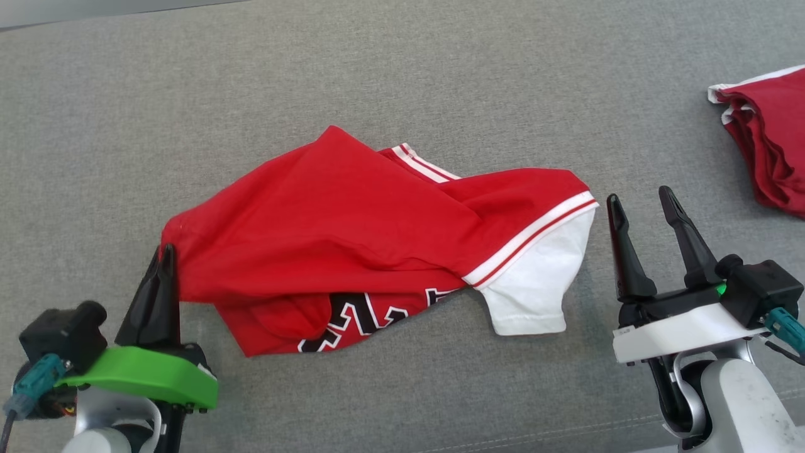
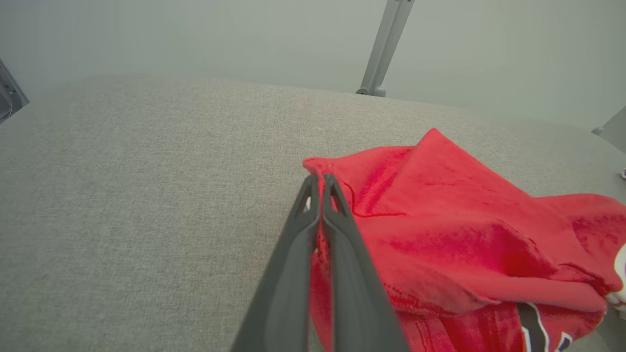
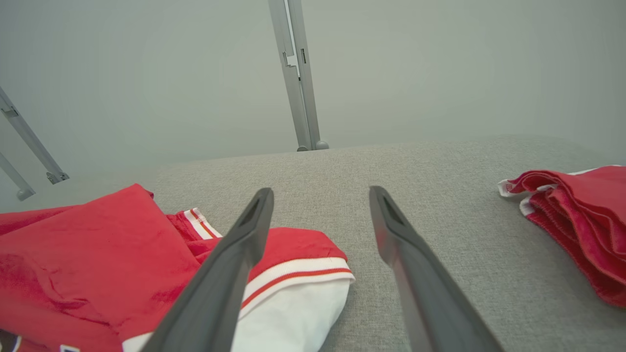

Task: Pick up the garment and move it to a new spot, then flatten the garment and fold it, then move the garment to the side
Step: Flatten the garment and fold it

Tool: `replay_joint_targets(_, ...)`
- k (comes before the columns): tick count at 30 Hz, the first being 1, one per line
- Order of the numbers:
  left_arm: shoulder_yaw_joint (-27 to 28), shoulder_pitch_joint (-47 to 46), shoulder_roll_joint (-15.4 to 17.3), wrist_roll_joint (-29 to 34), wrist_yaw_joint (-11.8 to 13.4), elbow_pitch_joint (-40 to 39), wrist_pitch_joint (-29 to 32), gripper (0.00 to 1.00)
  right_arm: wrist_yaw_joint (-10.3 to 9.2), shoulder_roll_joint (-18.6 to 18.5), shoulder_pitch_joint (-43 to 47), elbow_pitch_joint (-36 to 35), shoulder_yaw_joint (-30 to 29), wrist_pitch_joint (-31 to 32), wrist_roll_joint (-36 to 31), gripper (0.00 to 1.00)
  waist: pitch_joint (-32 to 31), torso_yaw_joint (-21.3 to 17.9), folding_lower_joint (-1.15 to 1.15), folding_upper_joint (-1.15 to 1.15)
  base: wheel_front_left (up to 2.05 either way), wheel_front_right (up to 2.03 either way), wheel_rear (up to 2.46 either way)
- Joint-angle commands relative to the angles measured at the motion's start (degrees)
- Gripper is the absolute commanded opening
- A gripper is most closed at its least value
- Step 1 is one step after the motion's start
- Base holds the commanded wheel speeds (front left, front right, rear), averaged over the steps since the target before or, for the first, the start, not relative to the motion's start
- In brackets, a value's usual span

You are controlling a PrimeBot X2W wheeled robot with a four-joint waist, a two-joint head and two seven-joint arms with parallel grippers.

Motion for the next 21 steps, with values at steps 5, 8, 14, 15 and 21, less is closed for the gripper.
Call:
replay_joint_targets(5, 0.82, 4.25, -2.37, -3.50, -0.48, 2.82, -2.81, 0.00, -0.02, -0.46, 0.67, -1.01, -0.90, 1.05, 0.39, 1.00, 0.26, 2.19, 0.00, 0.00, 0.00, 0.00, 0.00)
replay_joint_targets(8, 0.53, 3.50, -3.41, -4.33, -1.39, 6.00, -4.37, 0.33, -0.02, -0.54, 0.47, -1.25, -1.02, 1.57, 0.44, 1.00, 0.21, 2.45, 0.00, 0.00, 0.00, 0.00, 0.00)
replay_joint_targets(14, 1.24, 1.34, -4.99, -3.11, -1.66, 9.45, -10.68, 1.00, -0.02, -0.70, 0.27, -1.90, -1.19, 2.12, 0.02, 1.00, -0.93, 2.21, 0.00, 0.00, 0.00, 0.00, 0.00)
replay_joint_targets(15, 1.41, 0.91, -5.00, -2.58, -1.48, 9.49, -11.92, 1.00, -0.02, -0.68, 0.33, -1.97, -1.21, 2.23, -0.03, 1.00, -1.19, 2.11, 0.00, 0.00, 0.00, 0.00, 0.00)
replay_joint_targets(21, 2.04, -0.94, -3.98, 2.53, -0.03, 8.34, -15.83, 1.00, -0.02, -0.78, 1.15, -2.09, -1.45, 2.36, -0.60, 1.00, -3.45, 1.37, 0.00, 0.00, 0.00, 0.00, 0.00)
